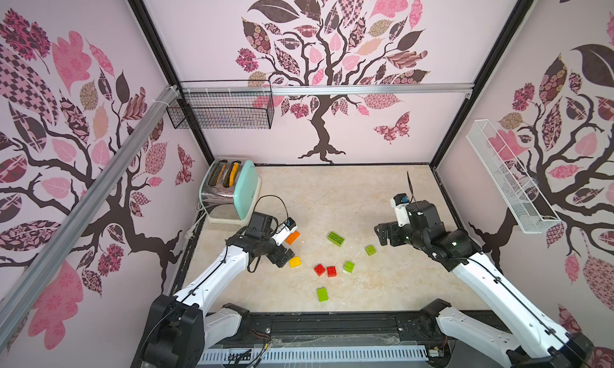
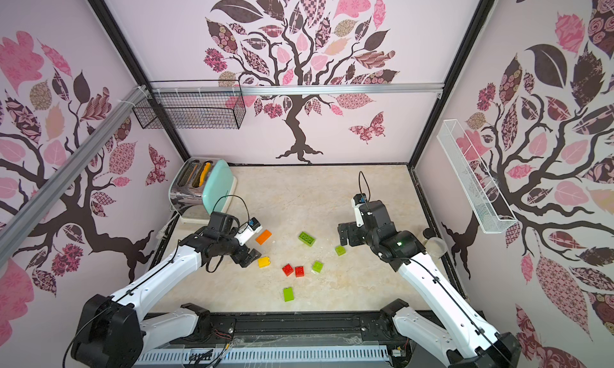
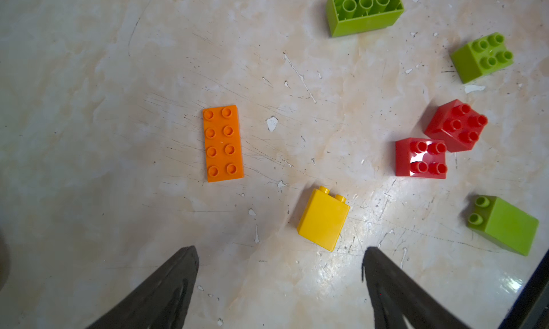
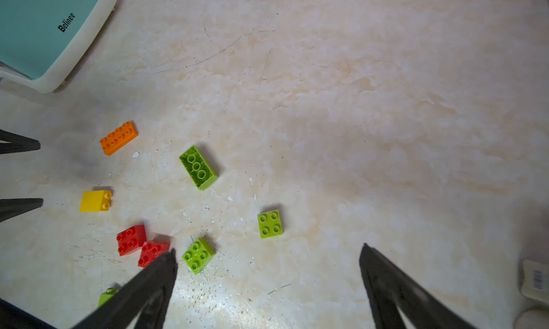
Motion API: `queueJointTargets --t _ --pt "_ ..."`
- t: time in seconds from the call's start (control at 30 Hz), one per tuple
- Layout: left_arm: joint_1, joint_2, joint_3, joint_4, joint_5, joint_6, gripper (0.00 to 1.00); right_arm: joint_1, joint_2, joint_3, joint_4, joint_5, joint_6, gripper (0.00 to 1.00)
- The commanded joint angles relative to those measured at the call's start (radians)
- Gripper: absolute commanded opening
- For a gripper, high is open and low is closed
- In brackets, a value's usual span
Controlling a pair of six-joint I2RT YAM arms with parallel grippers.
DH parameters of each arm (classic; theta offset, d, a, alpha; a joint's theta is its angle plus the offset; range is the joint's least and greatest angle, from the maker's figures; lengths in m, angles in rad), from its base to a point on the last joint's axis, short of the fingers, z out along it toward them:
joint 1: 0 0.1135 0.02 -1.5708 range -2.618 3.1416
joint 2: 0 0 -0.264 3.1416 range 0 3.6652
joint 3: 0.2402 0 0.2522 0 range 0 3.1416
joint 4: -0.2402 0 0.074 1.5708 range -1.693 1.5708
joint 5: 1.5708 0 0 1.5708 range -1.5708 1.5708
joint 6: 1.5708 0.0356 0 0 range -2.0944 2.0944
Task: Assemble a giraffe with lego
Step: Pick up the lego brick from the center of the board.
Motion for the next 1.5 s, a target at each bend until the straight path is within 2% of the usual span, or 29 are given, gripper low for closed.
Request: queueJointTargets --t 0.0,0.17,0.3,0.47,0.63,0.8,0.93,1.03,1.27,1.47 --pt "-0.017 0.021 0.000 -0.007 0.019 0.021 0.93 -0.003 -0.038 -0.029 0.005 0.078 -0.019 0.99" --pt "-0.050 0.034 -0.036 -0.021 0.027 0.075 0.92 -0.004 -0.018 -0.027 0.007 0.111 -0.019 0.99" --pt "-0.054 0.045 -0.038 -0.013 0.032 0.047 0.92 -0.003 0.002 -0.022 -0.005 0.123 -0.012 0.99" --pt "-0.104 0.074 -0.049 -0.001 0.018 0.054 0.93 -0.005 -0.005 -0.027 -0.001 0.143 -0.006 0.99" --pt "-0.136 0.109 -0.056 0.048 -0.034 0.026 0.92 -0.004 -0.008 -0.026 -0.007 0.146 -0.004 1.00" --pt "-0.140 0.167 -0.030 0.072 -0.088 -0.040 0.87 -0.004 -0.004 -0.024 -0.009 0.154 -0.006 1.00" --pt "-0.167 0.225 0.001 0.078 -0.165 -0.049 0.86 -0.004 -0.013 -0.027 -0.006 0.158 -0.005 1.00" --pt "-0.168 0.241 0.011 0.114 -0.228 -0.104 0.83 -0.004 -0.019 -0.025 -0.015 0.163 -0.011 0.99" --pt "-0.168 0.280 0.027 0.122 -0.247 -0.154 0.76 -0.005 -0.046 -0.029 -0.021 0.177 -0.013 0.99" --pt "-0.168 0.275 0.019 0.095 -0.167 -0.167 0.70 -0.005 -0.067 -0.040 -0.014 0.185 -0.015 1.00"
